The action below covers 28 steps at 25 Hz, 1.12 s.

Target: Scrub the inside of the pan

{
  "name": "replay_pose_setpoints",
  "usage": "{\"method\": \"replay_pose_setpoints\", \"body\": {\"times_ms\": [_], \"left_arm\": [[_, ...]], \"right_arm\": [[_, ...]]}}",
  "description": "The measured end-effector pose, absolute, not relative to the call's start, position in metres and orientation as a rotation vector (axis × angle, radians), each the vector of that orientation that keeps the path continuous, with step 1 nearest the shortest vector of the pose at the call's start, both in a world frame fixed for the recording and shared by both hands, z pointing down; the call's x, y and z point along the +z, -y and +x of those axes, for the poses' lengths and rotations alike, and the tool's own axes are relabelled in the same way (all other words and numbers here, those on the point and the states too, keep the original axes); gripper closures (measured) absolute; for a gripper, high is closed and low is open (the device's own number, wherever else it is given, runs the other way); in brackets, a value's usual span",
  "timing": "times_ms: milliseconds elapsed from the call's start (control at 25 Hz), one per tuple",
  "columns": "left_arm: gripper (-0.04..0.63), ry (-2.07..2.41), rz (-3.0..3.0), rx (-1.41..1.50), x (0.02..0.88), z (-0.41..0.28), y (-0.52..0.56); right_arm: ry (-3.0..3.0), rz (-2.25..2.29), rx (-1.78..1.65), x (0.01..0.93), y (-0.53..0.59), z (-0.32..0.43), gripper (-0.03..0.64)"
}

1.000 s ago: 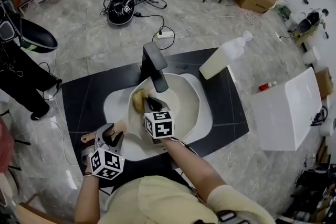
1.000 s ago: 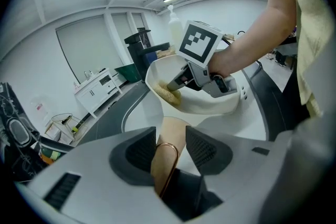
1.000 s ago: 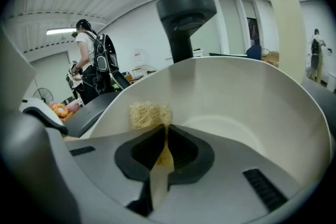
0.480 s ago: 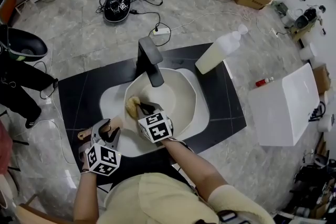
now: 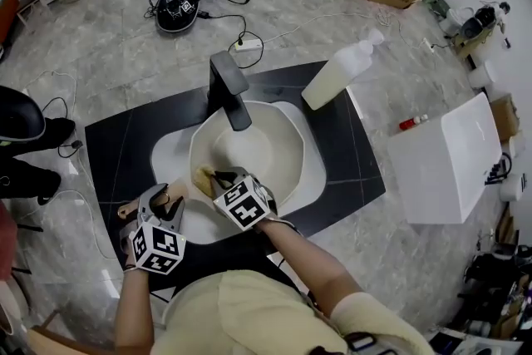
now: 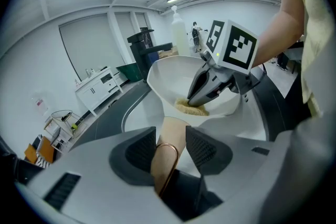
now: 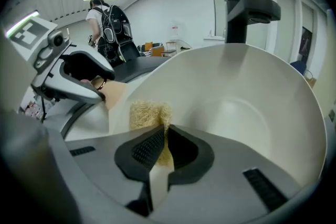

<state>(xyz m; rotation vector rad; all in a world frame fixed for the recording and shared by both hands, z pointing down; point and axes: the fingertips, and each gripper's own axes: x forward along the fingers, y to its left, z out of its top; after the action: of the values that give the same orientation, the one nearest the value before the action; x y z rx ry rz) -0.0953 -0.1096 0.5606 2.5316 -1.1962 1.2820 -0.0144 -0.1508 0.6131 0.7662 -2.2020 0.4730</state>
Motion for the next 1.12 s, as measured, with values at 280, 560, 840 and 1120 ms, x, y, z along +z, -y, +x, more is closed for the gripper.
{"method": "replay_pose_setpoints", "body": {"times_ms": [280,560,840,1120], "left_arm": [[0.417,1.190,2.528,1.278,0.561,-0.095,0.110],[0.417,1.187,2.526,1.265,0.560,-0.095,0.110],[0.417,1.194,2.523,1.259,0.560,-0.095,0.111],[0.417,1.190,2.514,1.256,0.560,-0.095,0.112]], "right_arm": [[2.137,0.572,0.395,0.618,0.126,-0.006,0.584],[1.950,0.350,0.203,0.636,0.103,0.023,0.584],[1.807,0.245,0.059,0.645,0.096,0.051,0.584],[1.623,0.171,-0.154,0.654,0.103,0.090,0.584]]}}
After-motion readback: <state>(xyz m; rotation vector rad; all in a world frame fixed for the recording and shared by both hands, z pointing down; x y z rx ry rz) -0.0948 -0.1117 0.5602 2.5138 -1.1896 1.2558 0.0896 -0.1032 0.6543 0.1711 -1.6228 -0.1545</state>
